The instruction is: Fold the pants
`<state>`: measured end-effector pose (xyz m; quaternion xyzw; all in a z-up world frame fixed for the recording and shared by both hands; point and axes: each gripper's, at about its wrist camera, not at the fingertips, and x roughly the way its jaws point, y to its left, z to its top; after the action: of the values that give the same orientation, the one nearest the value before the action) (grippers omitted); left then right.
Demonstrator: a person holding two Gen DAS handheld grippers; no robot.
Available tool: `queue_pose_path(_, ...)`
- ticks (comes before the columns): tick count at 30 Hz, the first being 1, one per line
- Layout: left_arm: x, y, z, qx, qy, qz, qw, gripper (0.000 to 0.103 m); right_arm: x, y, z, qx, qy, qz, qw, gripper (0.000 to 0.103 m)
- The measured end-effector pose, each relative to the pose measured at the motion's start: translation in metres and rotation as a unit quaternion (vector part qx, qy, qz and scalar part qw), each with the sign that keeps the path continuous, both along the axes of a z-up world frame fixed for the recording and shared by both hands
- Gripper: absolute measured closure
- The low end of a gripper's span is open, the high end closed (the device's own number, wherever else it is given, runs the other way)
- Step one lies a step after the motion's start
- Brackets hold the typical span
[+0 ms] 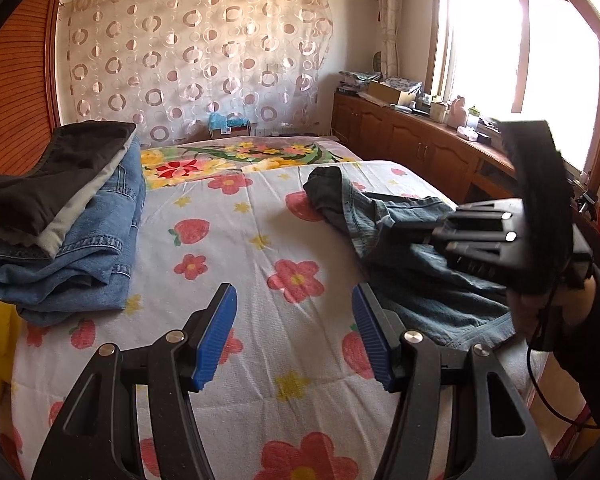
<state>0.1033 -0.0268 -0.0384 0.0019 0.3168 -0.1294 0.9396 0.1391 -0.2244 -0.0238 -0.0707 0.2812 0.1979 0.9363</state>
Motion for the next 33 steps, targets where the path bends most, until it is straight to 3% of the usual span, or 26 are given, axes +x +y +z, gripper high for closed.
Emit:
queue_pose_path(10,0.0,-0.009,0.0,0.004,0.001,-0.013,0.9999,0.042,0.0,-0.043,0.013,0.017,-0.023,-0.053,0.998,0.1)
queue_pose_path(19,0.005,-0.021,-0.007,0.005,0.007,-0.024,0.9997,0.042,0.024,-0.086,0.01,0.022,-0.021,-0.118,0.993,0.1)
queue_pose_path(33,0.002,-0.029,-0.018,0.011,0.023,-0.034,0.9991,0.042,0.039,-0.084,0.005,0.007,-0.019,-0.182,0.983,0.1)
